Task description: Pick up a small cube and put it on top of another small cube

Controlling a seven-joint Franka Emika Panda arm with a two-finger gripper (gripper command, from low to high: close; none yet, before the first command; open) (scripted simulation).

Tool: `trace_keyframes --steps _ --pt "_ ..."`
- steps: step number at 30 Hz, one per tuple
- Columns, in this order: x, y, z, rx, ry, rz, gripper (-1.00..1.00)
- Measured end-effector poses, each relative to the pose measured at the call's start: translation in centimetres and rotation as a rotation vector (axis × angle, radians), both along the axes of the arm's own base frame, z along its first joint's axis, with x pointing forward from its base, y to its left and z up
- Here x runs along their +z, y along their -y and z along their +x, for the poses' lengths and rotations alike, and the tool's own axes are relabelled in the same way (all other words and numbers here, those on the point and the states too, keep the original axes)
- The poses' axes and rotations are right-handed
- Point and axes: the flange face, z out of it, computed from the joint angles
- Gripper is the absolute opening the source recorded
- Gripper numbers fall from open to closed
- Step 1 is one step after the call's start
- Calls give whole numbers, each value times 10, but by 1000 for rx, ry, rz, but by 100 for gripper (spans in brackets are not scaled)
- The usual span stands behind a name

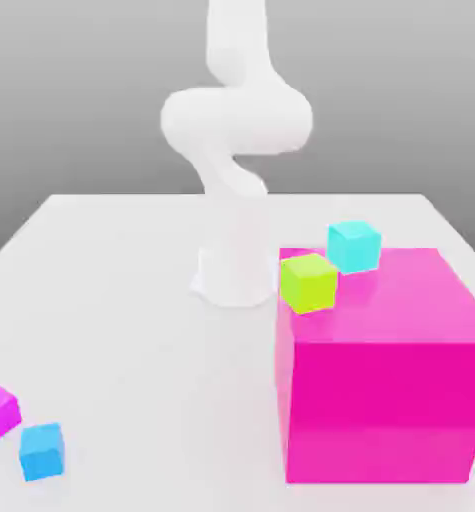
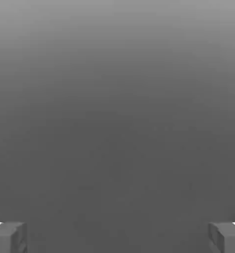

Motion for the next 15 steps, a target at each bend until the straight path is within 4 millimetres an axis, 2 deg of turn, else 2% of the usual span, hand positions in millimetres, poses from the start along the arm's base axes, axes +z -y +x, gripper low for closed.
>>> trace_keyframes --steps 3,7,11,15 --pt "-48 36 35 -174 -80 125 0" --pt "-114 84 66 -412 -174 271 0" --pt "-185 135 81 -667 -258 401 0" --pt "-259 184 80 -937 -331 514 0"
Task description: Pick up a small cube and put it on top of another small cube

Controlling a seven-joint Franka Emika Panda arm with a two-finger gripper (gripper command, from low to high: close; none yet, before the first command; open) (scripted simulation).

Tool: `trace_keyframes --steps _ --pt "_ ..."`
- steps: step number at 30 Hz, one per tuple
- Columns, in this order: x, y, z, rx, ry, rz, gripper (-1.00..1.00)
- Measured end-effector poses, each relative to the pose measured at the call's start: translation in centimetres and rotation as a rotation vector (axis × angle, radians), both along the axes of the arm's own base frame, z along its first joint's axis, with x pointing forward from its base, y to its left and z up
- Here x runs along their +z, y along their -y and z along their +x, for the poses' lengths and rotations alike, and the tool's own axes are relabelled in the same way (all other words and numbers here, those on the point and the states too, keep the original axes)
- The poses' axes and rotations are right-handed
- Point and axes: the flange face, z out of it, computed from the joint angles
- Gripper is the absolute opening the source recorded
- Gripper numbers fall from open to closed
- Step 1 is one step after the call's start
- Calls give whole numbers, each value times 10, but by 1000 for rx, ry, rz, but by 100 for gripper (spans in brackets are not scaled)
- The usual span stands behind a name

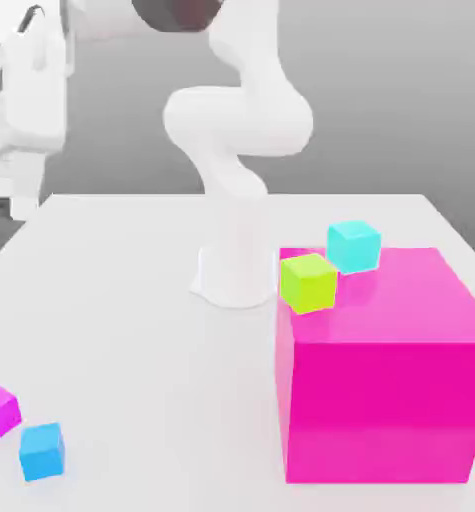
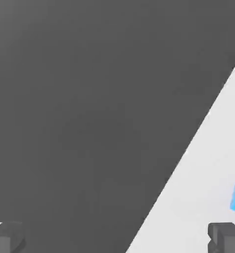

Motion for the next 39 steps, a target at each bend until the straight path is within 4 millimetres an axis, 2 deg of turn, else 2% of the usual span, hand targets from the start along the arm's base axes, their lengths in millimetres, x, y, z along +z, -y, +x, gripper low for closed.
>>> trace_keyframes --steps 5,6,12,16,17,24,29,31,34,37,39 --pt "-93 68 -31 -372 -113 105 0" --pt "-112 76 -37 -438 -137 122 0" --pt "-217 118 -91 -829 -269 188 0" --pt "-271 123 -99 -878 -285 190 0" --pt "-284 123 -100 -880 -285 191 -100" --pt "-286 123 -100 -881 -284 190 -100" --pt "-230 120 -98 -867 -284 193 -100" --pt "-205 93 -77 -751 -285 208 -100" --pt "-167 43 -47 -539 -286 219 -100" --pt "-129 -27 -19 -284 -290 207 -100" --pt "-103 -65 -13 -136 -290 194 -100"
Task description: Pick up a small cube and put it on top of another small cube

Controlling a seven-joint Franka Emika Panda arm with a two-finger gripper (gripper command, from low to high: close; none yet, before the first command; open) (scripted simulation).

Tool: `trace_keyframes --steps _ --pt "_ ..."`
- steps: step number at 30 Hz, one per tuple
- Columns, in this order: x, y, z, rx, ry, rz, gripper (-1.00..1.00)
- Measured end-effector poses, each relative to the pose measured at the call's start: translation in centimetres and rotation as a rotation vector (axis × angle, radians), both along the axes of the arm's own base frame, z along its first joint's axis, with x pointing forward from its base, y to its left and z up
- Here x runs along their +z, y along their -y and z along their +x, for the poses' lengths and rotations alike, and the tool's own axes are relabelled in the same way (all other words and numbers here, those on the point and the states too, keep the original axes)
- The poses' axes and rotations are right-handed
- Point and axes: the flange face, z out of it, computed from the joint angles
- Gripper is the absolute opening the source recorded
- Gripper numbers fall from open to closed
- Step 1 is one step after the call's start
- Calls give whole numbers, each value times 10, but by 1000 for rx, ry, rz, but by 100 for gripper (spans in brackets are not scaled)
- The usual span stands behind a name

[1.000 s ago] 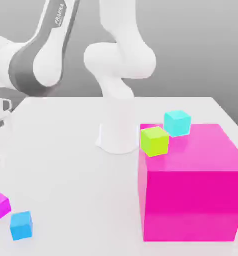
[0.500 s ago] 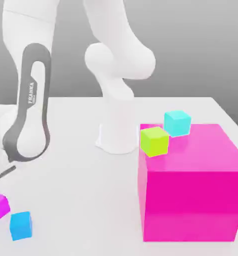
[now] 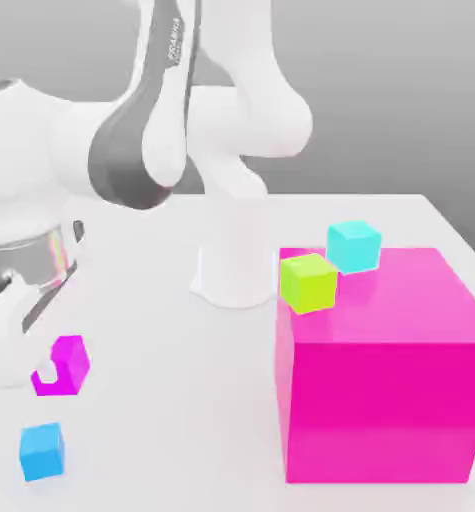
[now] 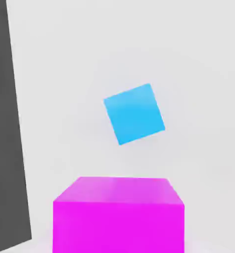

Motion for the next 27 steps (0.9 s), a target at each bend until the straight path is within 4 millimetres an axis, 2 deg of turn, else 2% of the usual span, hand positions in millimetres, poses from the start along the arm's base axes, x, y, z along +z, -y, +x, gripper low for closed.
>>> trace_keyframes --steps 3,6,9,12,13,14,17,18,24,25,27 --pt "37 -45 -2 194 17 -3 -100" --pt "72 -99 -10 407 28 -19 -100" --pt "103 -152 -28 621 30 -51 -100" --pt "129 -202 -54 828 24 -95 -100" --pt "132 -214 -62 881 20 -109 -100" --pt "126 -220 -65 907 19 -116 -100" --pt "89 -225 -69 930 17 -123 -100" --pt "80 -225 -69 932 17 -124 100" --pt "75 -225 -70 933 15 -126 100" --pt "80 -225 -70 934 15 -128 100" --pt "103 -225 -69 934 14 -128 100"
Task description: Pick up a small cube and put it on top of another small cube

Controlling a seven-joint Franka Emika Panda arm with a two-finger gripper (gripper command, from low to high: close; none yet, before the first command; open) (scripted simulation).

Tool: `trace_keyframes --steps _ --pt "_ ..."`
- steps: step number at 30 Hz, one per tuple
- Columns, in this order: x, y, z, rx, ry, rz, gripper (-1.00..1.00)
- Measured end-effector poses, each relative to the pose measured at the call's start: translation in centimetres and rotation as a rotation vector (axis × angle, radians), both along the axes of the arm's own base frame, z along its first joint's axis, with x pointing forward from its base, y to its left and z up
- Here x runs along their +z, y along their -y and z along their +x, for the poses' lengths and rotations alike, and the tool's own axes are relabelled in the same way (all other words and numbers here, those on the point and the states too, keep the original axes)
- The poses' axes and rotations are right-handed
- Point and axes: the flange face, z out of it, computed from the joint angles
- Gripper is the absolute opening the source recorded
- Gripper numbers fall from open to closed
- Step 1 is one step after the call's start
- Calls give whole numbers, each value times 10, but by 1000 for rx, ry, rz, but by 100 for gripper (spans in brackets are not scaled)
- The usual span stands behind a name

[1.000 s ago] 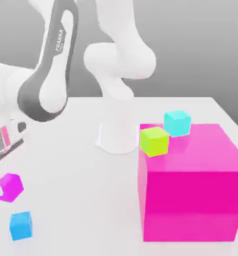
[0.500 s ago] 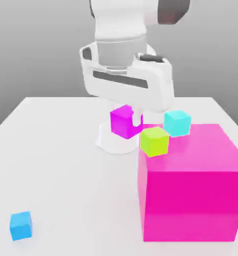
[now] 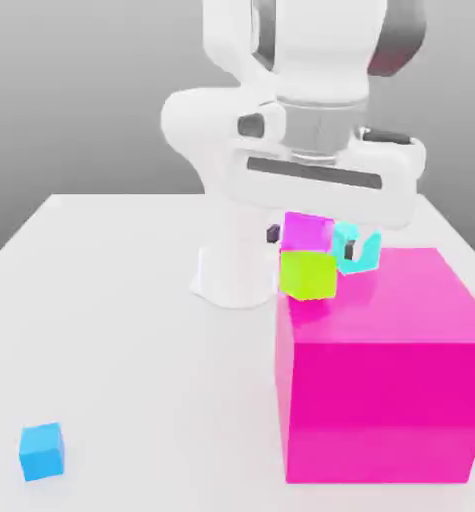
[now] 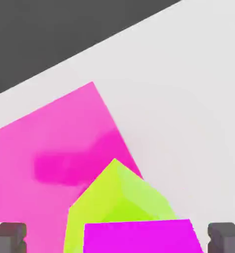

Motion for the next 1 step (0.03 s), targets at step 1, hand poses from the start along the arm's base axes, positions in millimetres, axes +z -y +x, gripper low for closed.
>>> trace_keyframes --steps 1 --pt "14 0 0 0 0 0 100"
